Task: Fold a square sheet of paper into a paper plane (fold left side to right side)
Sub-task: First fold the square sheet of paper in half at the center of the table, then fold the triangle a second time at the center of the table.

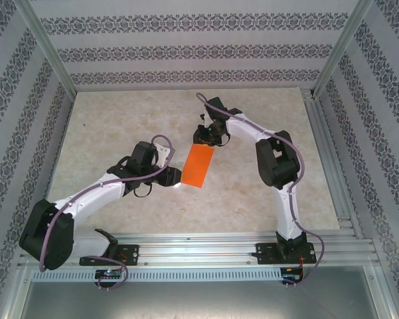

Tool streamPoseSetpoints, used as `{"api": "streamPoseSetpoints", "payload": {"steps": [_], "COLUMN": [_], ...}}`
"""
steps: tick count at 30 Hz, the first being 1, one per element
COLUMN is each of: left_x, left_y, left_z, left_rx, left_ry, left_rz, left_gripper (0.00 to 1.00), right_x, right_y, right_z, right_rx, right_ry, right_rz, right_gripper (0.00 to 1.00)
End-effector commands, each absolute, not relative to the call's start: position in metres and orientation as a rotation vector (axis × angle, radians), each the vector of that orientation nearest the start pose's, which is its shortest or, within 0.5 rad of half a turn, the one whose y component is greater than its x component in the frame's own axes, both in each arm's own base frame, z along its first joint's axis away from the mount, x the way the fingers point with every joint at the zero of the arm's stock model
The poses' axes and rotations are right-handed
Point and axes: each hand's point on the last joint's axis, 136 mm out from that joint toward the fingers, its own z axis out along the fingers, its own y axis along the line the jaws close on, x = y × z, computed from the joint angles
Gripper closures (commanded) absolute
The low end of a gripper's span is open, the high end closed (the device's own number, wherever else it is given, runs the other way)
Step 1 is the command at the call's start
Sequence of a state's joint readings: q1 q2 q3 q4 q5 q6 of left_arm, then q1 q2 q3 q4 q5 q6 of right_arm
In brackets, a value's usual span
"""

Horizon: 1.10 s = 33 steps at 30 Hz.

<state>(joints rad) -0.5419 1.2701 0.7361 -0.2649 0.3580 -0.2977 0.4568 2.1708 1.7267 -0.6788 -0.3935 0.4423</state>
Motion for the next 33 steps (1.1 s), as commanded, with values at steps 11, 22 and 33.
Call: {"api": "streamPoseSetpoints", "payload": {"steps": [11,22,33], "left_x": [0.271,0.312,0.317], "left_y": [-0.258,-0.268,-0.258], "left_z": [0.098,0.064,0.043], "left_rx": [0.778,0.391,0.205], "left_ry": [2.456,2.667,2.76], "left_rz": [-0.443,-0.667,-0.67], "left_gripper": [0.39,0.35,0.36], "right_x": [0.381,0.39,0.4], "right_y": [0.203,0.218,0.252], "right_z": [0.085,0.05,0.027], "right_rx": [0.07,0.099,0.077], "right_ry": [2.726,2.769,2.818], "right_rz": [0.8,0.816,0.84], "right_gripper": [0.6,0.58,0.58]}}
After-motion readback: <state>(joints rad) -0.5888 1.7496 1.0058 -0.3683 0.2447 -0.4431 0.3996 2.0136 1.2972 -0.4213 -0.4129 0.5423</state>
